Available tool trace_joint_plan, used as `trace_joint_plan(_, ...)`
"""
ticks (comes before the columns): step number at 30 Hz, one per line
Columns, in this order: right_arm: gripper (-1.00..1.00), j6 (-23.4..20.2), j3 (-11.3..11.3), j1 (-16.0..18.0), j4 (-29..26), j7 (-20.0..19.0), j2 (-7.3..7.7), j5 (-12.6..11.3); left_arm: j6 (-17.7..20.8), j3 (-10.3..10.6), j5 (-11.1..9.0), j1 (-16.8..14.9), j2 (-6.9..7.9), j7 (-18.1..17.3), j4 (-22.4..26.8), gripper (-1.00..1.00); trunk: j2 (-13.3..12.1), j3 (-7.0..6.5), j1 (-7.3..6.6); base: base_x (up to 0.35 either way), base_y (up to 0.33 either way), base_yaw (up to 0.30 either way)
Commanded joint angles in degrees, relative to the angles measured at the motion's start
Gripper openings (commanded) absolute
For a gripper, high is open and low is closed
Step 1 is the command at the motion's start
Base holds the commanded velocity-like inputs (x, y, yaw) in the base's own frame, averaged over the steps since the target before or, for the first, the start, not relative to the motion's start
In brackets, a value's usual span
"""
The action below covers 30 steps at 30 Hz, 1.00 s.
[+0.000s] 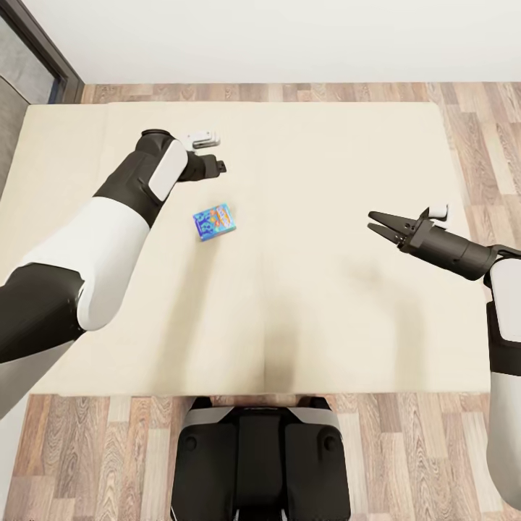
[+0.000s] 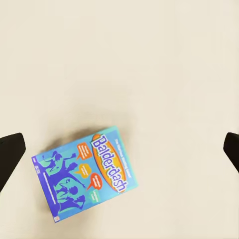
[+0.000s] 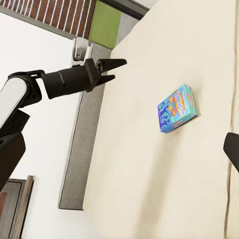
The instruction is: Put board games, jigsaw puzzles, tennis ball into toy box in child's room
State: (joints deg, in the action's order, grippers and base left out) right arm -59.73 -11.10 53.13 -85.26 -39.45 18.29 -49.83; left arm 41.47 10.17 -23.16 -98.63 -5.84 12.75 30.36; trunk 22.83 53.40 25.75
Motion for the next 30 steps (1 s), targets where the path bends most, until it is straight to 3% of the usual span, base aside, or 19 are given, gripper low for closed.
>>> trace_joint_plan(1, 1.00, -0.3, -0.1, 0.0, -0.1, -0.4, 0.00, 0.3, 0.2, 0.3, -0.6, -0.1, 0.04, 0.5, 0.0, 1.00, 0.1, 0.16, 0.03, 0.000, 0.000, 0.000)
trace_joint_plan(30, 1.00, -0.3, -0.1, 0.0, -0.2, -0.4, -0.01, 0.3, 0.1, 0.3, -0.7, -0.4, 0.04, 0.5, 0.0, 1.00, 0.1, 2.90, 0.03, 0.000, 0.000, 0.000)
